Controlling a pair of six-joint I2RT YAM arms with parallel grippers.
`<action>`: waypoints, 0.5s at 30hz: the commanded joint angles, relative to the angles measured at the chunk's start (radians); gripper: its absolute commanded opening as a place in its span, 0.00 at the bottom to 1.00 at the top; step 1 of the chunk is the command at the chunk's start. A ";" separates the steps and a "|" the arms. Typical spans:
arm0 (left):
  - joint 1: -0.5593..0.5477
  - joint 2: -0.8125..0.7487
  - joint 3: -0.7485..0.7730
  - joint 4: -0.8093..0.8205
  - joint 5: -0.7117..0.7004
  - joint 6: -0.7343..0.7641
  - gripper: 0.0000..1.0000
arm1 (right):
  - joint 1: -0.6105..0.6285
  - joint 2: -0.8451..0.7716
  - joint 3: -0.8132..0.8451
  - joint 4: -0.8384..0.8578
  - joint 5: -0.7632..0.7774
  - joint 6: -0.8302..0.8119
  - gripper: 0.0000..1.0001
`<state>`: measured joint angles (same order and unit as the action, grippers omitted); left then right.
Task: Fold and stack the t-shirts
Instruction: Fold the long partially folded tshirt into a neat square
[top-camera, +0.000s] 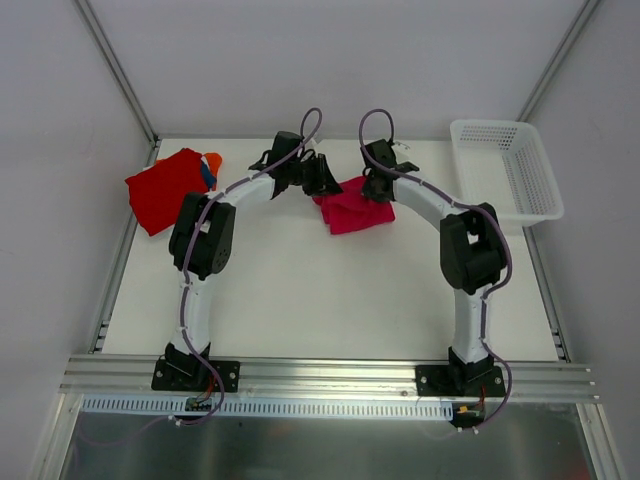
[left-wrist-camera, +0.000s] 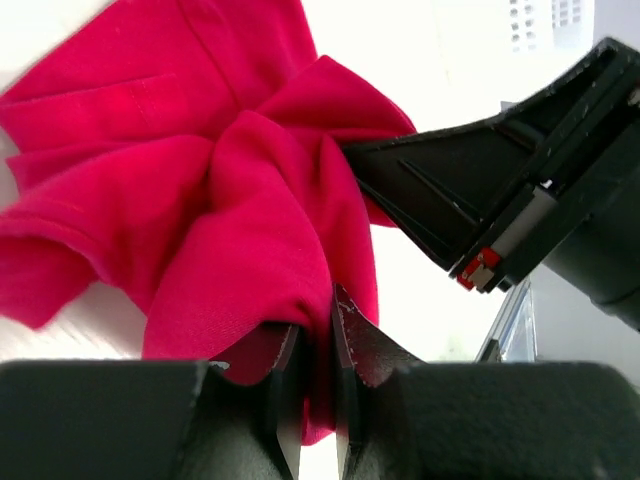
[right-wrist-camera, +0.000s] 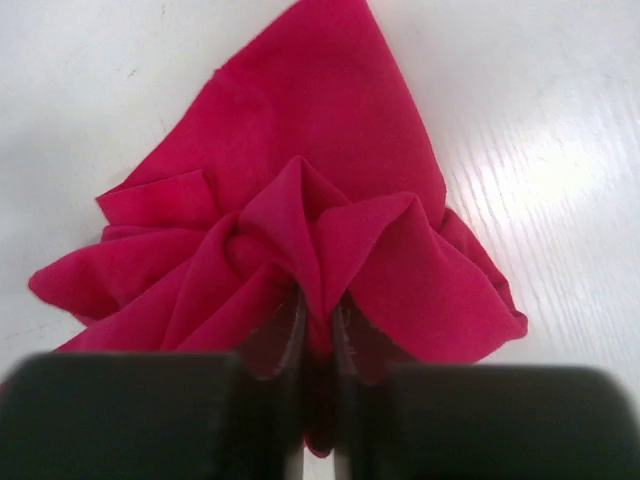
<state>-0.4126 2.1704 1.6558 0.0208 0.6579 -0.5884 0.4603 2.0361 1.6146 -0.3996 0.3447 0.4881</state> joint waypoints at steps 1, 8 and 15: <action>0.026 0.043 0.050 0.010 0.065 -0.010 0.13 | -0.029 0.080 0.100 0.028 -0.064 -0.029 0.20; 0.047 0.111 0.047 0.036 0.083 -0.008 0.13 | -0.046 0.183 0.165 0.038 -0.056 -0.029 1.00; 0.046 0.111 0.010 0.083 0.103 -0.030 0.13 | -0.049 0.139 0.170 0.045 -0.024 -0.074 0.99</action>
<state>-0.3653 2.2929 1.6741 0.0559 0.7158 -0.5976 0.4164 2.2173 1.7580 -0.3626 0.2924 0.4541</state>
